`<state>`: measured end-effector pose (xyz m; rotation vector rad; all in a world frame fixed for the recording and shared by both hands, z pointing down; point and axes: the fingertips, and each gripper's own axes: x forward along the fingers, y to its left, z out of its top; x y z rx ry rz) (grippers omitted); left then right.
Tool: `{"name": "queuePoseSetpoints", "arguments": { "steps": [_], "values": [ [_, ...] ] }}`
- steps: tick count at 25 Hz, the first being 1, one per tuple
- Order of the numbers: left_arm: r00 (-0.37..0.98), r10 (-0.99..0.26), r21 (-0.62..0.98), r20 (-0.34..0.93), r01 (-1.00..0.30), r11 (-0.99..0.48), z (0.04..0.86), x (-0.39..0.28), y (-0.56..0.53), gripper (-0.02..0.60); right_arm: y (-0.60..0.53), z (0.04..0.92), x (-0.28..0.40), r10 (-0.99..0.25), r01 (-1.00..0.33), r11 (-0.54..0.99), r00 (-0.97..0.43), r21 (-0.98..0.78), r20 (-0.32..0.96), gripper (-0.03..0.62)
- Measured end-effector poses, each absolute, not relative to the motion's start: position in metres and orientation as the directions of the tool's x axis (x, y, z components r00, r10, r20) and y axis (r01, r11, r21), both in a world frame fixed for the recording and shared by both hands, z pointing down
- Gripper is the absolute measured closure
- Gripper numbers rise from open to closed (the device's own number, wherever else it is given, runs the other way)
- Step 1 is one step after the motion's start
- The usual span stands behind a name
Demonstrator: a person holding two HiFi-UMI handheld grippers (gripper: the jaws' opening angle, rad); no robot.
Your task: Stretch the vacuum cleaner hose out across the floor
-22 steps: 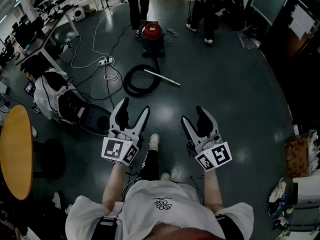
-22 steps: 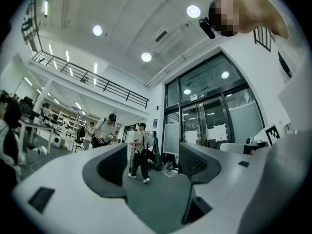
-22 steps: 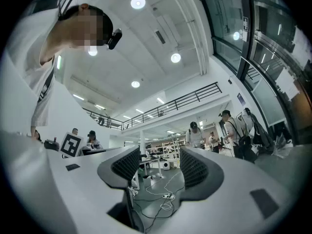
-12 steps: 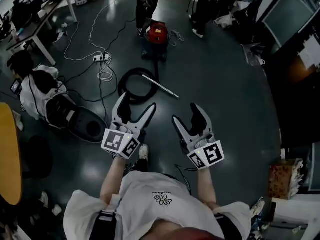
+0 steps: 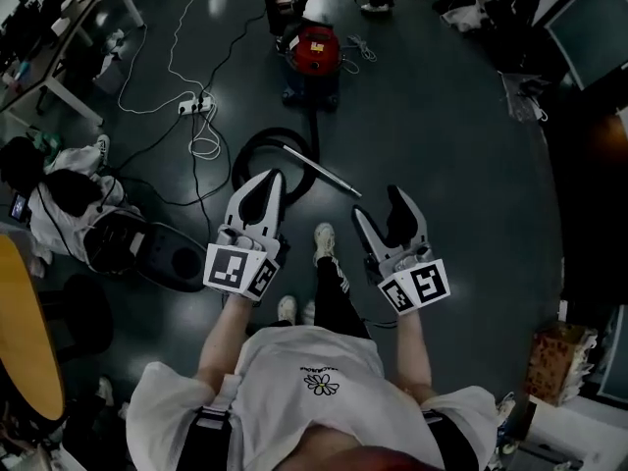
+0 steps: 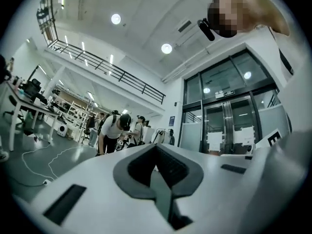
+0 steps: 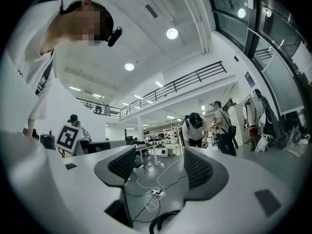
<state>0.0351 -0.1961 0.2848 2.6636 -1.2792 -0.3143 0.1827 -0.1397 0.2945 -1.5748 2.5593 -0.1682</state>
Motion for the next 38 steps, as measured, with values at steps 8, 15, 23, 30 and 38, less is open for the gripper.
{"name": "queuePoseSetpoints", "arguments": {
  "steps": [8,15,23,30,38],
  "values": [
    [0.599,-0.800,0.193,-0.042,-0.780,-0.595,0.312,0.115,-0.389,0.569,-0.349,0.349,0.255,-0.825,-0.789,0.539,-0.566,-0.294,0.008,0.293],
    [0.631,-0.776,0.193,-0.017,-0.759,-0.622,0.344,0.163,-0.515,0.333,-0.469,0.366,0.260,-0.767,-0.745,0.608,-0.640,-0.275,0.037,0.293],
    [0.649,-0.744,0.196,0.160,-0.760,-0.620,0.479,0.157,-0.587,0.333,-0.541,0.492,0.251,-0.680,-0.729,0.654,-0.684,-0.205,0.263,0.293],
    [0.599,-0.738,0.211,0.311,-0.800,-0.561,0.725,0.120,-0.634,0.333,-0.576,0.782,0.223,-0.474,-0.659,0.725,-0.688,-0.200,0.549,0.293],
    [0.579,-0.681,0.235,0.449,-0.812,-0.535,0.988,0.097,-0.626,0.333,-0.555,1.138,0.217,-0.198,-0.652,0.725,-0.504,-0.221,0.840,0.293]
  ]
}}
